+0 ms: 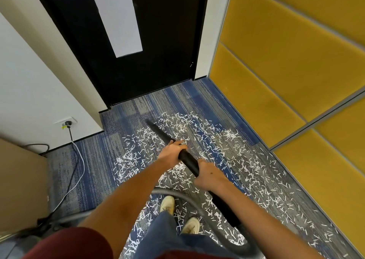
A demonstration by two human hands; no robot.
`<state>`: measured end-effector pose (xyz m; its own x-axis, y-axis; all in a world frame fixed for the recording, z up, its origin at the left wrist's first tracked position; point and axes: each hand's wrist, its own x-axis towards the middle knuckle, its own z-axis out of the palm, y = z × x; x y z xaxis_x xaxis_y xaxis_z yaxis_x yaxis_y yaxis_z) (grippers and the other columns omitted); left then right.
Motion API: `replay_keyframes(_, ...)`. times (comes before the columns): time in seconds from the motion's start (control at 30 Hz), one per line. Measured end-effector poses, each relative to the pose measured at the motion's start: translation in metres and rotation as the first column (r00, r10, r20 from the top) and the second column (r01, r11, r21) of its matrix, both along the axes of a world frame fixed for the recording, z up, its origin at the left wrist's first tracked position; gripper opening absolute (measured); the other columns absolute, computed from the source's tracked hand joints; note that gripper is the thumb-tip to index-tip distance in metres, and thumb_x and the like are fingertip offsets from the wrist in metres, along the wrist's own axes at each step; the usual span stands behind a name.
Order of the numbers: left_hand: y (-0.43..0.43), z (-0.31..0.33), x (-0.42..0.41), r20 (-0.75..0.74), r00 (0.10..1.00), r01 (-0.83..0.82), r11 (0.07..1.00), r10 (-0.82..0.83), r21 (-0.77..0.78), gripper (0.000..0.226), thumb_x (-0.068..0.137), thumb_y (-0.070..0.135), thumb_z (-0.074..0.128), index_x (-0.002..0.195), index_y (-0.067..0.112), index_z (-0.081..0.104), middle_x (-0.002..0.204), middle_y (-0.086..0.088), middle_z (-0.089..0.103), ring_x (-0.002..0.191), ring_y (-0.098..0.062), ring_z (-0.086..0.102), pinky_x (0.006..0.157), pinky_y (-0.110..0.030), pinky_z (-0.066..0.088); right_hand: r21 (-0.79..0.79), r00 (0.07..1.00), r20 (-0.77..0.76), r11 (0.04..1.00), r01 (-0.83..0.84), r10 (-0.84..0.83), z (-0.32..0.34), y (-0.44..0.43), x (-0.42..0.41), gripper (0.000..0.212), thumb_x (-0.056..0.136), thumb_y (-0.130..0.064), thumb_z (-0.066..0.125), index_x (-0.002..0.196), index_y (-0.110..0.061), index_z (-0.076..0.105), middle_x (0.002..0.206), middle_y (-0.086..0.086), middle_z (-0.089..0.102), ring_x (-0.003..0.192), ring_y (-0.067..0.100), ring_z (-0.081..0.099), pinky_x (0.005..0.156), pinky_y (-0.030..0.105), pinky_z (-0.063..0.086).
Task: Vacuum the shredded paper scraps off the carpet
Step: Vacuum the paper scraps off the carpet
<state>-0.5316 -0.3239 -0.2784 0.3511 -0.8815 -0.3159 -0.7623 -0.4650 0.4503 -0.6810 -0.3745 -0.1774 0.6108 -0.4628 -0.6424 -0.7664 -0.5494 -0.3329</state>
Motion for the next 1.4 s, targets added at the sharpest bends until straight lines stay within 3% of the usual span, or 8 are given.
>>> replay_keyframes(0.07, 0.008, -0.004, 0.004, 0.024, 1.000, 0.001, 1.000, -0.002, 0.011, 0.031, 0.087, 0.005, 0.061, 0.112, 0.022, 0.057, 0.130, -0.002, 0.049, 0.126, -0.033, 0.043, 0.108, -0.044, 0.035, 0.012, 1.000, 0.003, 1.000, -0.023, 0.023, -0.001, 0.004, 0.003, 0.038, 0.086, -0.009, 0.059, 0.121, -0.010, 0.045, 0.090, 0.003, 0.050, 0.078, 0.021, 0.057, 0.064, 0.027, 0.047)
replay_keyframes(0.2, 0.022, -0.008, 0.009, 0.049, 0.999, -0.022, 1.000, 0.021, 0.008, 0.038, 0.087, 0.004, 0.061, 0.120, 0.022, 0.056, 0.143, -0.003, 0.042, 0.133, -0.030, 0.037, 0.114, -0.041, 0.026, 0.027, 0.999, 0.009, 0.999, -0.041, 0.041, -0.006, 0.013, 0.008, 0.037, 0.086, -0.007, 0.059, 0.121, -0.009, 0.045, 0.081, -0.001, 0.045, 0.081, 0.022, 0.060, 0.073, 0.031, 0.054)
replay_keyframes(0.4, 0.013, -0.006, 0.011, 0.019, 0.999, -0.027, 0.999, 0.027, 0.017, 0.039, 0.086, 0.002, 0.061, 0.117, 0.025, 0.056, 0.138, -0.004, 0.046, 0.131, -0.034, 0.039, 0.108, -0.047, 0.035, -0.004, 1.000, -0.006, 1.000, -0.028, 0.028, -0.003, 0.007, 0.012, 0.039, 0.086, -0.014, 0.060, 0.122, -0.012, 0.044, 0.094, 0.004, 0.050, 0.079, 0.022, 0.057, 0.069, 0.029, 0.050)
replay_keyframes(0.77, -0.037, 0.003, 0.011, -0.013, 0.997, 0.080, 0.994, -0.082, -0.080, 0.028, 0.085, 0.003, 0.063, 0.107, 0.019, 0.060, 0.126, -0.003, 0.053, 0.125, -0.034, 0.044, 0.106, -0.047, 0.038, -0.047, 0.996, -0.031, 0.995, 0.083, -0.084, 0.001, -0.025, 0.012, 0.038, 0.087, -0.015, 0.059, 0.120, -0.013, 0.042, 0.088, 0.002, 0.050, 0.076, 0.021, 0.059, 0.063, 0.029, 0.049)
replay_keyframes(1.07, -0.063, 0.010, 0.017, -0.001, 0.985, 0.172, 0.985, -0.172, -0.026, 0.035, 0.086, 0.002, 0.061, 0.118, 0.016, 0.057, 0.145, -0.005, 0.039, 0.139, -0.036, 0.027, 0.114, -0.047, 0.026, -0.062, 0.989, -0.047, 0.988, 0.140, -0.143, 0.003, -0.035, 0.018, 0.041, 0.088, -0.017, 0.058, 0.124, -0.010, 0.039, 0.092, 0.004, 0.050, 0.082, 0.023, 0.058, 0.076, 0.034, 0.054)
replay_keyframes(1.23, -0.072, 0.015, 0.019, 0.016, 0.982, 0.190, 0.982, -0.190, 0.023, 0.042, 0.088, 0.000, 0.057, 0.126, 0.018, 0.054, 0.150, -0.004, 0.032, 0.141, -0.034, 0.023, 0.112, -0.046, 0.030, -0.065, 0.985, -0.068, 0.986, 0.152, -0.156, 0.005, -0.038, 0.022, 0.042, 0.089, -0.018, 0.058, 0.125, -0.010, 0.039, 0.095, 0.004, 0.050, 0.083, 0.022, 0.058, 0.078, 0.034, 0.055)
replay_keyframes(1.4, -0.069, 0.012, 0.023, 0.027, 0.976, 0.214, 0.977, -0.215, 0.012, 0.036, 0.087, 0.005, 0.060, 0.120, 0.021, 0.056, 0.147, -0.004, 0.038, 0.137, -0.035, 0.032, 0.108, -0.047, 0.036, -0.034, 0.987, -0.060, 0.988, 0.148, -0.150, 0.006, -0.038, 0.023, 0.040, 0.088, -0.016, 0.058, 0.123, -0.009, 0.040, 0.095, 0.006, 0.051, 0.082, 0.023, 0.060, 0.073, 0.032, 0.053)
